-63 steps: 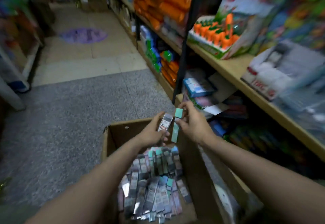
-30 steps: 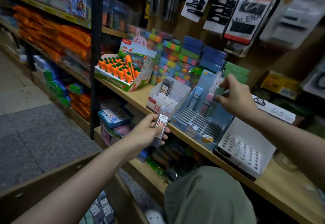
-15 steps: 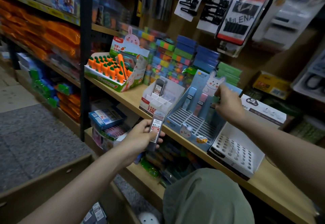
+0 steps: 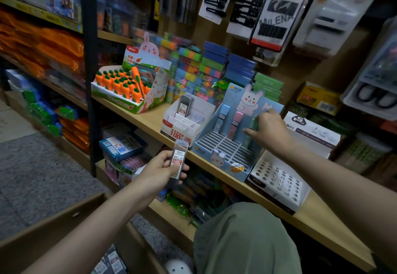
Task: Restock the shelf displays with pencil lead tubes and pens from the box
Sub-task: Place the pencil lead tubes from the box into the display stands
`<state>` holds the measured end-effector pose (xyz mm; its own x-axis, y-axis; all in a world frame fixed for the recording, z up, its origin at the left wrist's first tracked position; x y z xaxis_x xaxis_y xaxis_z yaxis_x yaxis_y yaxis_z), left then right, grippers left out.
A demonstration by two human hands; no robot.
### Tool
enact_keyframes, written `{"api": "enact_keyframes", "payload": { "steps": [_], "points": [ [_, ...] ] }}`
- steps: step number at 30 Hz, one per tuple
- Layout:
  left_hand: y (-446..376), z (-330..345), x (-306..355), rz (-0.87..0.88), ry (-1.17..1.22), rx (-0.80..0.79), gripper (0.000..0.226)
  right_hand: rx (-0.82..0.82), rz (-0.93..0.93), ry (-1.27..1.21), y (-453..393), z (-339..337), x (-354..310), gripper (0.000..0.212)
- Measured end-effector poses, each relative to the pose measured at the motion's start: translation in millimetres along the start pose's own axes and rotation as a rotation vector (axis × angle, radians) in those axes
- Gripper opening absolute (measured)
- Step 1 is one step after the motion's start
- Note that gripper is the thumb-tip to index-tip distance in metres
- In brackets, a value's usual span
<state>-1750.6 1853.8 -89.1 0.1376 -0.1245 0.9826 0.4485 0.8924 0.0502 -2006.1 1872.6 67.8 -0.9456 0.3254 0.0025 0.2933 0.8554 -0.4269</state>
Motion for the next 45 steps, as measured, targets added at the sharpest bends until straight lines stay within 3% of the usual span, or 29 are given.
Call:
{"api": "enact_keyframes", "payload": {
  "steps": [5, 8, 10, 14, 18, 24, 27, 30, 36, 45],
  "points": [
    [3.6, 0.9, -2.1, 0.014, -0.006, -0.015, 0.024, -0.093, 0.067, -0.096, 10.1, 9.9, -5.9, 0.048],
    [7.2, 1.1, 0.9, 0.056, -0.009, -0.039, 0.023, 0.019, -0.002, -0.289, 21.2, -0.4, -11.7, 0.054],
    [9.3, 3.1, 5.0, 0.090, -0.013, -0.060, 0.023, 0.064, -0.118, -0.435, 29.8, -7.7, -20.9, 0.048],
    [4.7, 14.3, 14.3, 0.132, 0.037, -0.045, 0.022, -0.246, -0.215, -0.786, 47.0, 10.1, -58.5, 0.035],
    [-10.3, 33.5, 23.3, 0.162, -0.009, -0.016, 0.017, -0.275, -0.240, -0.983, 48.0, 16.4, -84.3, 0.034],
    [-34.2, 34.1, 33.0, 0.198, -0.066, 0.069, 0.013, -0.240, -0.200, -0.954, 18.0, 17.0, -82.6, 0.022],
    [-44.5, 2.1, 45.9, 0.270, -0.152, 0.341, 0.015, -0.116, -0.122, -0.969, -16.0, 2.5, -69.9, 0.019],
    [-52.6, -26.5, 56.2, 0.259, -0.314, 0.557, 0.042, 0.061, -0.113, -0.859, -50.2, -14.1, -67.0, 0.018],
    [-79.2, -21.6, 61.8, 0.263, -0.420, 0.540, 0.092, 0.153, -0.270, -0.631, -82.9, 0.8, -102.5, 0.019],
    [-93.2, -17.2, 48.4, 0.302, -0.336, 0.516, 0.082, 0.058, -0.267, -0.480, -91.8, 30.6, -115.7, 0.013]
  ]
}}
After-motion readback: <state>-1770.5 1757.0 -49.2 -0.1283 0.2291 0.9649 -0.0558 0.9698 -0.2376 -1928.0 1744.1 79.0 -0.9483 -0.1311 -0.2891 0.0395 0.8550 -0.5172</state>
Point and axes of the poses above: each hand's wrist, its own y-axis away from the middle knuckle, its own z-axis out of the palm, x = y × z, the point moved 7 cm from there along -y, towards the middle knuckle
